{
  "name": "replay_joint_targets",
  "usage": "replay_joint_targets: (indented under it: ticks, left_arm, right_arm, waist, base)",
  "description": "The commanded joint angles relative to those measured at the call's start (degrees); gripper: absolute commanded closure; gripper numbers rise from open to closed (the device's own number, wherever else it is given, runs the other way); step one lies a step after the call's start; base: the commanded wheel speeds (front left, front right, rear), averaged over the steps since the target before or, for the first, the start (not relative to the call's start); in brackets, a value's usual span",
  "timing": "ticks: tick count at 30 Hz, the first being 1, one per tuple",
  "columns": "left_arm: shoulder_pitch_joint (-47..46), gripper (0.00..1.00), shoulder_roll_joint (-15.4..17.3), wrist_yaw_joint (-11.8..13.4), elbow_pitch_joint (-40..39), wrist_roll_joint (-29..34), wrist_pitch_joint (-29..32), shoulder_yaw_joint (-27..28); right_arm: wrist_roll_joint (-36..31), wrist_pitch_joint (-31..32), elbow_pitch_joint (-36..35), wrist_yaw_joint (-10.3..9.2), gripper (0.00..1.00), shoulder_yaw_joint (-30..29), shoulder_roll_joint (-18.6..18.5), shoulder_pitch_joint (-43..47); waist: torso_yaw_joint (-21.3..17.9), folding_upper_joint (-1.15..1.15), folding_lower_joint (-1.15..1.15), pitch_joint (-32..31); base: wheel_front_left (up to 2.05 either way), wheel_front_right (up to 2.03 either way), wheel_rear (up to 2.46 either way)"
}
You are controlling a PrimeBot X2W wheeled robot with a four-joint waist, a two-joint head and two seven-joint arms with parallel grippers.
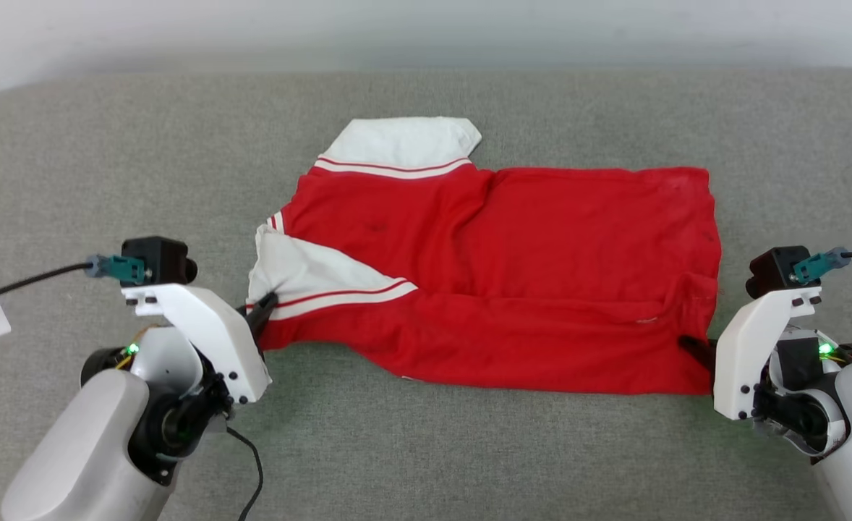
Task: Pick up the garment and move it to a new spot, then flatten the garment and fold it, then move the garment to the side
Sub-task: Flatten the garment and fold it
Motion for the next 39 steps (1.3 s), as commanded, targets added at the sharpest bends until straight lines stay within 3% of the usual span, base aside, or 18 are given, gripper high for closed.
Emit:
replay_joint_targets:
  ticks: [1, 13, 20, 24, 25, 26, 27, 28, 34, 39]
  left_arm:
    - [0.87, 1.00, -0.11, 0.19, 0.11, -0.22, -0.51, 0.15]
    - [12.20, 1.00, 1.14, 2.44, -2.82, -2.50, -2.45, 1.20]
    - [20.85, 1.00, 3.19, 5.84, -8.01, -4.27, -1.79, 2.12]
    - [23.79, 1.00, 1.61, 6.19, -7.56, -5.98, -1.33, 1.44]
    - [24.15, 1.00, 1.31, 6.03, -6.96, -6.15, -1.28, 1.21]
    - [24.18, 0.97, 0.82, 5.89, -6.20, -6.39, -1.67, 1.30]
    - [23.85, 0.26, 0.28, 5.78, -5.52, -6.39, -2.39, 1.53]
    - [23.37, 0.00, -0.06, 5.50, -4.63, -6.15, -2.84, 1.39]
    - [20.15, 0.00, -0.50, 3.92, -2.74, -2.52, -9.79, 2.61]
    - [16.84, 0.00, 0.14, 4.21, -3.44, 2.10, -16.99, 4.10]
  right_arm:
    - [0.38, -0.24, -0.43, 0.00, 1.00, 0.34, -0.47, 0.36]
    - [0.13, 0.73, -7.63, 0.00, 1.00, 1.59, -1.22, 8.48]
    - [-0.35, 3.30, -11.56, -0.01, 1.00, -1.30, -1.21, 15.49]
    - [-0.88, 3.51, -10.09, -0.01, 1.00, -2.52, 0.20, 18.54]
    - [-1.15, 2.82, -9.53, -0.01, 0.73, -2.61, 0.32, 18.91]
    - [-1.13, 1.76, -8.85, -0.01, 0.42, -2.74, 0.70, 19.35]
    - [-1.63, -0.24, -8.49, -0.01, 0.00, -2.77, 0.91, 19.41]
    - [-2.11, -2.22, -8.02, -0.01, 0.00, -2.56, 0.87, 19.36]
    - [-4.73, -17.68, -8.47, -0.01, 0.00, -2.72, 1.07, 17.87]
    - [-10.52, -29.61, -10.43, -0.01, 0.00, -4.94, 1.91, 16.38]
  waist:
    - [-0.15, 0.00, 0.00, -1.62]
    - [0.05, 0.00, 0.00, -13.08]
    - [0.15, 0.00, 0.00, -14.56]
    - [-0.14, 0.00, 0.00, -14.11]
    - [-0.23, 0.00, 0.00, -13.93]
    - [-0.33, 0.00, 0.00, -13.75]
    - [-0.41, 0.00, 0.00, -13.58]
    - [-0.47, 0.00, 0.00, -13.41]
    - [-1.76, 0.00, 0.00, -13.20]
    - [-3.51, 0.00, 0.00, -12.91]
  base:
    - [0.00, 0.00, 0.00]
    - [0.00, 0.00, 0.00]
    - [0.00, 0.00, 0.00]
    - [0.00, 0.00, 0.00]
    - [0.00, 0.00, 0.00]
    - [0.00, 0.00, 0.00]
    - [0.00, 0.00, 0.00]
    - [0.00, 0.00, 0.00]
    - [0.00, 0.00, 0.00]
    - [0.00, 0.00, 0.00]
